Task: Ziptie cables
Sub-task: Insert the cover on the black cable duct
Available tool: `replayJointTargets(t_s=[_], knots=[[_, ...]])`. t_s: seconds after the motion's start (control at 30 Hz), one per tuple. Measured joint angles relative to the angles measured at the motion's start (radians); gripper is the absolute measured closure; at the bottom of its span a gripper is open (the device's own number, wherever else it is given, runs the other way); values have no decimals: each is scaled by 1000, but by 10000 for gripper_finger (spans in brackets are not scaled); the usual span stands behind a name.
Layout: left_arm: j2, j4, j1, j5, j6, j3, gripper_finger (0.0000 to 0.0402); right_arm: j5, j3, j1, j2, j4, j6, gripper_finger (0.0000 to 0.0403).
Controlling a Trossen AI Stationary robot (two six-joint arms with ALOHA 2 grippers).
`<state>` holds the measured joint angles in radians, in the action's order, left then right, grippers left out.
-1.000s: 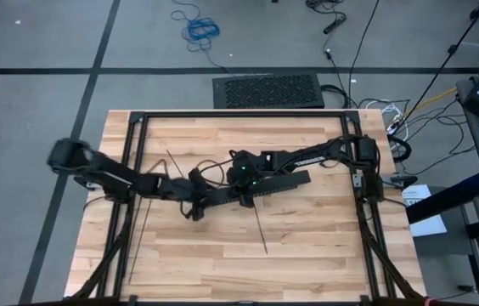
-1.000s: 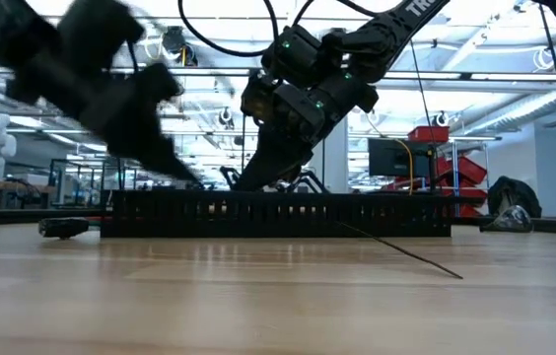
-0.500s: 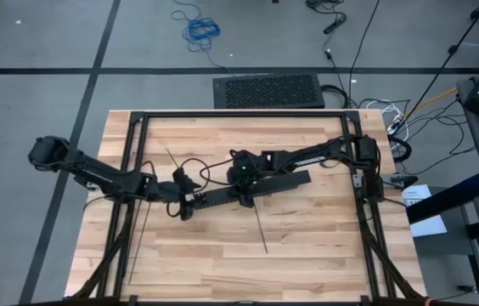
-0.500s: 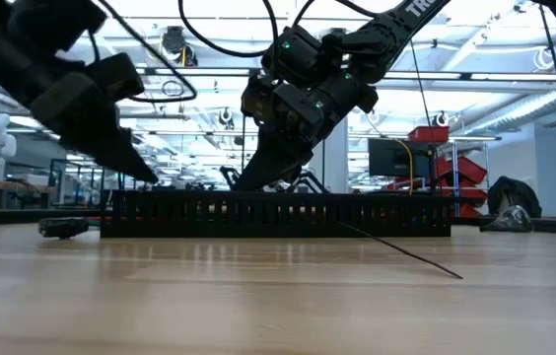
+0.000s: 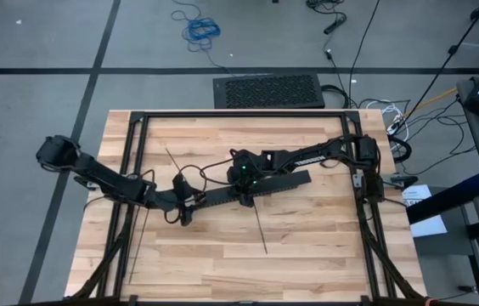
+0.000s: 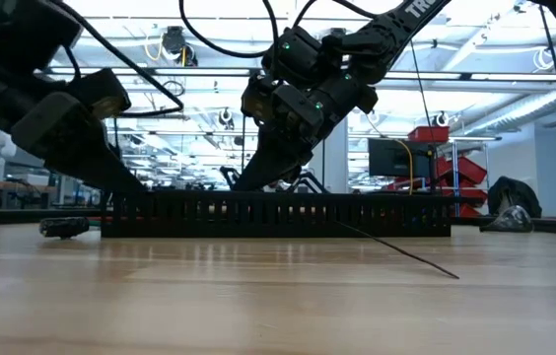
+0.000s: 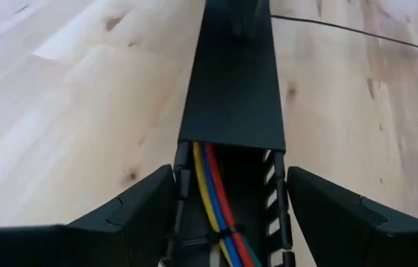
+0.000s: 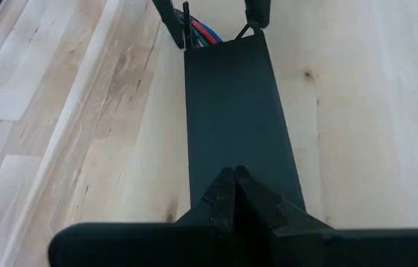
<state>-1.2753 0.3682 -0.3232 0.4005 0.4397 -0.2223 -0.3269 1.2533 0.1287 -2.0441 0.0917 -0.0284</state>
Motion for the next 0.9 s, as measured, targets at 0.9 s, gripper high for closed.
replayJointTargets(t_s=[0.9], knots=[[-402,392,-9,133,-3,3,163,10,-3,-19,-7,-42,63,403]])
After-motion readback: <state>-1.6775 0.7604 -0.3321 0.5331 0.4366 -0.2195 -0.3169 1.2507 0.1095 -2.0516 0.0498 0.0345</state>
